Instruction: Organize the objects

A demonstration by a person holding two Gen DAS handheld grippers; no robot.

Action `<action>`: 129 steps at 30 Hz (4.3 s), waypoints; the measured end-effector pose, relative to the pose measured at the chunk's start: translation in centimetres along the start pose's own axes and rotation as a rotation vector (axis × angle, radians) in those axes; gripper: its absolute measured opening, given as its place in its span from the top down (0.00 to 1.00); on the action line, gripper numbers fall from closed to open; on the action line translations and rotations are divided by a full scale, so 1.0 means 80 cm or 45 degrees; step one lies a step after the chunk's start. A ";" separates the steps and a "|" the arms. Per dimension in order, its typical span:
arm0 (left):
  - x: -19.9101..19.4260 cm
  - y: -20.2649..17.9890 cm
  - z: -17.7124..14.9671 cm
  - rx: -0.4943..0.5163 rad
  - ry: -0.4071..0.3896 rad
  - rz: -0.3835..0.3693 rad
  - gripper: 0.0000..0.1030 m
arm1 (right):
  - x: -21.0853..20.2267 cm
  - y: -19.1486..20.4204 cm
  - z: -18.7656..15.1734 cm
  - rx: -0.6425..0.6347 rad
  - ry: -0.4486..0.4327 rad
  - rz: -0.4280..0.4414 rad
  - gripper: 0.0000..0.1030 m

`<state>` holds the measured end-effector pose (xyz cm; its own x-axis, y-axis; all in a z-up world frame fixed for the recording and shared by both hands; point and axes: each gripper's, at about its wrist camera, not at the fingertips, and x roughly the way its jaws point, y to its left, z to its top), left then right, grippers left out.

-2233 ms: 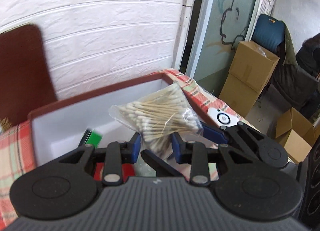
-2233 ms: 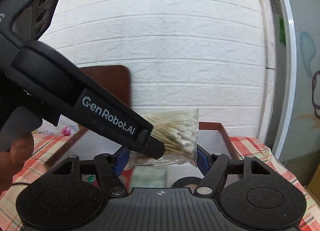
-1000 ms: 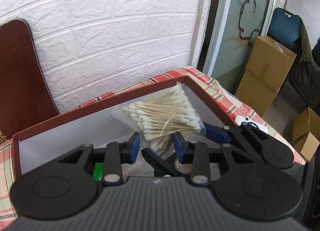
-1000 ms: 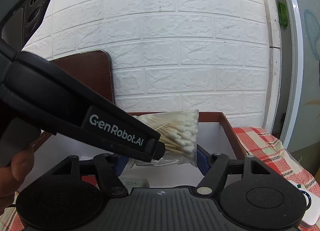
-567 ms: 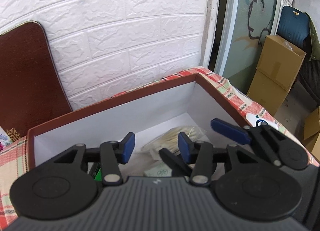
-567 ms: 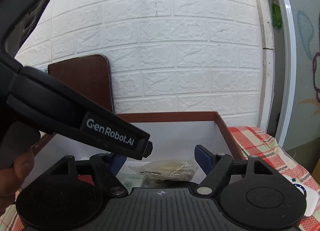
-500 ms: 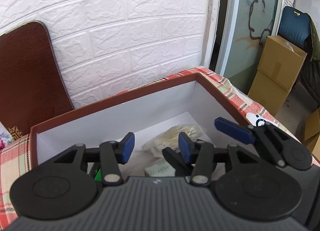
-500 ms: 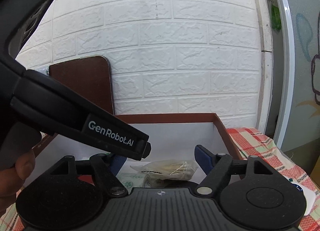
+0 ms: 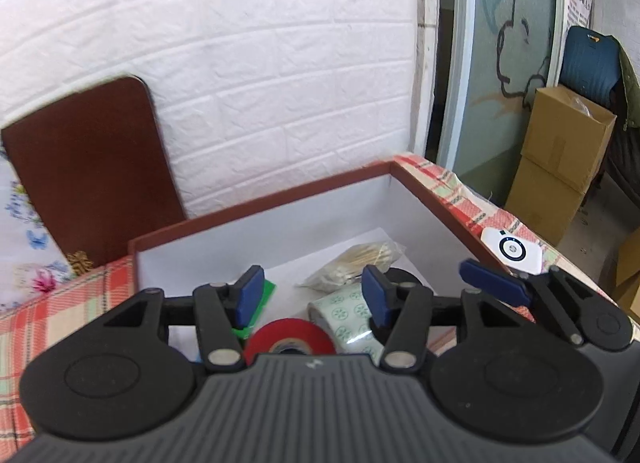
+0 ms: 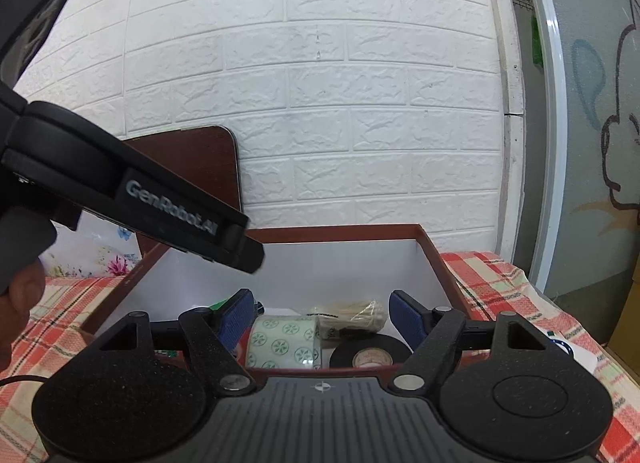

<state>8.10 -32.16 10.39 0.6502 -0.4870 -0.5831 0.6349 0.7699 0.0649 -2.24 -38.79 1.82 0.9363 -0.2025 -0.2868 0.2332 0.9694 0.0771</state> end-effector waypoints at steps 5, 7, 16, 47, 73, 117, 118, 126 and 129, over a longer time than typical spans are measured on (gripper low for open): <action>-0.040 0.007 -0.016 -0.007 -0.032 0.043 0.41 | -0.030 0.009 -0.006 0.058 0.012 0.004 0.27; -0.055 0.010 -0.025 -0.005 -0.042 0.067 0.37 | -0.043 0.013 -0.010 0.090 0.026 0.001 0.27; -0.108 0.027 -0.074 -0.016 -0.053 0.174 0.23 | -0.096 0.034 -0.029 0.198 0.096 0.040 0.25; -0.188 0.063 -0.185 -0.131 0.008 0.374 0.00 | -0.163 0.101 -0.068 0.181 0.230 0.116 0.19; -0.175 0.078 -0.204 -0.136 0.039 0.377 0.00 | -0.132 0.107 -0.082 0.208 0.355 0.085 0.17; -0.160 0.079 -0.213 -0.139 0.125 0.374 0.00 | -0.125 0.108 -0.090 0.210 0.380 0.099 0.16; -0.159 0.079 -0.213 -0.139 0.127 0.370 0.00 | -0.126 0.107 -0.090 0.212 0.378 0.101 0.16; -0.156 0.077 -0.215 -0.127 0.148 0.355 0.00 | -0.125 0.104 -0.092 0.238 0.376 0.087 0.15; -0.155 0.077 -0.215 -0.130 0.152 0.360 0.00 | -0.126 0.105 -0.094 0.248 0.376 0.081 0.15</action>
<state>-3.23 -14.27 4.13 0.7375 -0.2007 -0.6449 0.3870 0.9081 0.1600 -11.66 -27.61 -1.79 0.8409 -0.0662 -0.5371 0.2495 0.9281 0.2762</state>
